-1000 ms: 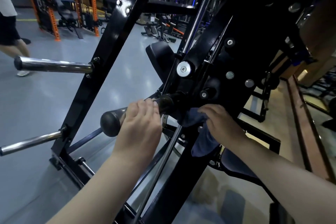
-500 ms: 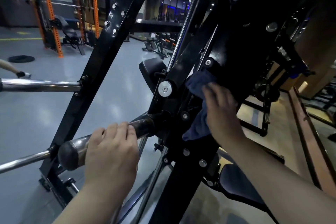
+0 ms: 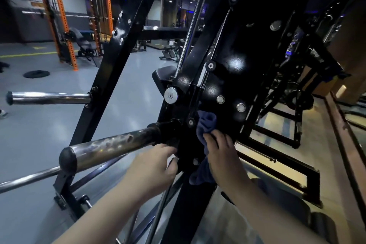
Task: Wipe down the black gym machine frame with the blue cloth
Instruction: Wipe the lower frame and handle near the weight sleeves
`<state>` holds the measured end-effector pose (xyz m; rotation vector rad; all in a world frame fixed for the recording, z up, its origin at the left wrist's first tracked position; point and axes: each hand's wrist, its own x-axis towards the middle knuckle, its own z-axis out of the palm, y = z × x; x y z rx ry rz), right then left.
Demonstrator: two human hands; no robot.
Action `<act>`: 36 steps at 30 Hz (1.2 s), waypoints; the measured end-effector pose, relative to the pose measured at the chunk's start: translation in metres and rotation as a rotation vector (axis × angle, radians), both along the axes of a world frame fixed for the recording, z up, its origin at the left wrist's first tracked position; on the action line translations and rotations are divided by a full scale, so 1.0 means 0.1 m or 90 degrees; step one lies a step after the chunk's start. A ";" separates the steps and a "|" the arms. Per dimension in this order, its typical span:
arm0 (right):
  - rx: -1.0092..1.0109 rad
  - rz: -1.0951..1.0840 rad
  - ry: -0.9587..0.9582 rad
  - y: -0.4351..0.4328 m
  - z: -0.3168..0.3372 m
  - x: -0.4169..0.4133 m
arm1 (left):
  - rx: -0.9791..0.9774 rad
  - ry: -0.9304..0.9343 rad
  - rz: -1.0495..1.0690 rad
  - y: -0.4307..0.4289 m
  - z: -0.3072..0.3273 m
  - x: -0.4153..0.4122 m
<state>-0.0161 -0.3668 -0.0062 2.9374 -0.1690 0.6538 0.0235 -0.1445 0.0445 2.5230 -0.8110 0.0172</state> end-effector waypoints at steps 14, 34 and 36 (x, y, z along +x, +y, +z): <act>1.136 0.172 -0.111 1.19 0.46 -0.48 | -0.560 0.790 -0.134 0.28 0.01 0.03; 0.744 0.044 -0.125 1.11 1.17 -0.83 | -0.559 0.664 -0.111 0.66 -0.18 -0.19; 0.813 0.058 -0.127 1.11 1.25 -0.84 | -0.516 0.619 -0.106 0.66 -0.07 -0.21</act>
